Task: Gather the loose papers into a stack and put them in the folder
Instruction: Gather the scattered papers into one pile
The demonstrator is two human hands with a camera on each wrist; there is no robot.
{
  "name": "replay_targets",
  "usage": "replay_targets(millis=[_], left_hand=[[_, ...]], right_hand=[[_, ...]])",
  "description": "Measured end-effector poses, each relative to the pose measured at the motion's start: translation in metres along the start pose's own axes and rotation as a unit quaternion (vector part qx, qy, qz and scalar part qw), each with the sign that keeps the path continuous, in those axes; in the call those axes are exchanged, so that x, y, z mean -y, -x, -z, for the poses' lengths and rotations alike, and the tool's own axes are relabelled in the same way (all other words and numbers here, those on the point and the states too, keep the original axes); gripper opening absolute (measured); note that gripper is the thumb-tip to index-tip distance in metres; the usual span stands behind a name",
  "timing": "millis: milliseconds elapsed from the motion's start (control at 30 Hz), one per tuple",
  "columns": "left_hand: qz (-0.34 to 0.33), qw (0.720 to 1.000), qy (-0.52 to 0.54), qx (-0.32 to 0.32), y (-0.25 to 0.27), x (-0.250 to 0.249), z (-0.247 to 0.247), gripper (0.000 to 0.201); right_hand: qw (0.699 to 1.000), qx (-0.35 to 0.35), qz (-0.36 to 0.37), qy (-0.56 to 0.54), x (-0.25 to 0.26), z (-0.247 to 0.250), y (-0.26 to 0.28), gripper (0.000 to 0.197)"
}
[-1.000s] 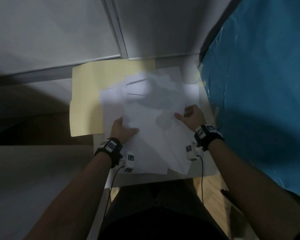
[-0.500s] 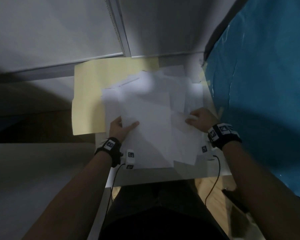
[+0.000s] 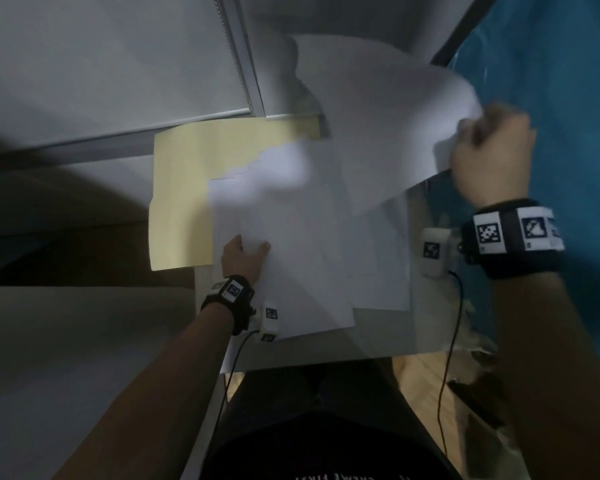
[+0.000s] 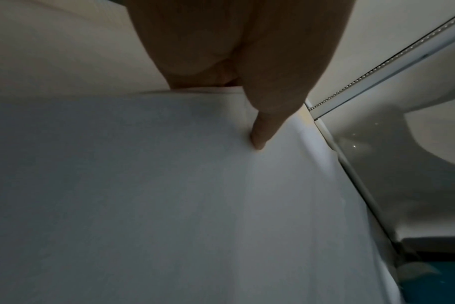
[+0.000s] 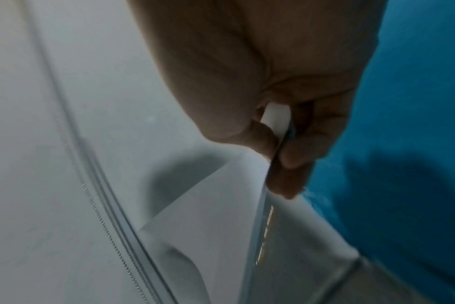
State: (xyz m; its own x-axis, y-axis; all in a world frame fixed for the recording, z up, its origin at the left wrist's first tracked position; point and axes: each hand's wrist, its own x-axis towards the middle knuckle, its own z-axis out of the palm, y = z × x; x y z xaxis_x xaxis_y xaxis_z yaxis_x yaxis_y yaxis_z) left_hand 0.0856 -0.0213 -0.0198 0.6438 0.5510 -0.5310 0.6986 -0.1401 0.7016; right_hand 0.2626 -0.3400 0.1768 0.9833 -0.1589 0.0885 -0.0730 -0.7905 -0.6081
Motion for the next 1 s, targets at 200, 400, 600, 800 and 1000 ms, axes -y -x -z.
replay_targets(millis=[200,400,600,800,1000], left_hand=[[0.038,0.994,0.106,0.006,0.002,0.0,-0.006,0.07],[0.065,0.991,0.114,0.002,-0.001,-0.016,-0.012,0.09],[-0.008,0.992,0.105,0.063,-0.003,-0.006,-0.008,0.074],[0.026,0.985,0.128,0.109,0.003,0.015,0.011,0.082],[0.074,0.989,0.114,0.054,-0.001,0.0,-0.012,0.107]], right_hand=[[0.963,0.26,-0.076,0.006,-0.037,-0.1,0.059,0.019],[0.921,0.373,-0.061,0.091,-0.093,-0.166,0.116,0.033],[0.967,0.2,-0.144,-0.064,-0.09,-0.167,0.073,0.082],[0.927,0.346,-0.114,-0.093,-0.093,-0.171,0.052,0.092],[0.92,0.391,0.002,-0.039,-0.091,-0.189,0.079,0.045]])
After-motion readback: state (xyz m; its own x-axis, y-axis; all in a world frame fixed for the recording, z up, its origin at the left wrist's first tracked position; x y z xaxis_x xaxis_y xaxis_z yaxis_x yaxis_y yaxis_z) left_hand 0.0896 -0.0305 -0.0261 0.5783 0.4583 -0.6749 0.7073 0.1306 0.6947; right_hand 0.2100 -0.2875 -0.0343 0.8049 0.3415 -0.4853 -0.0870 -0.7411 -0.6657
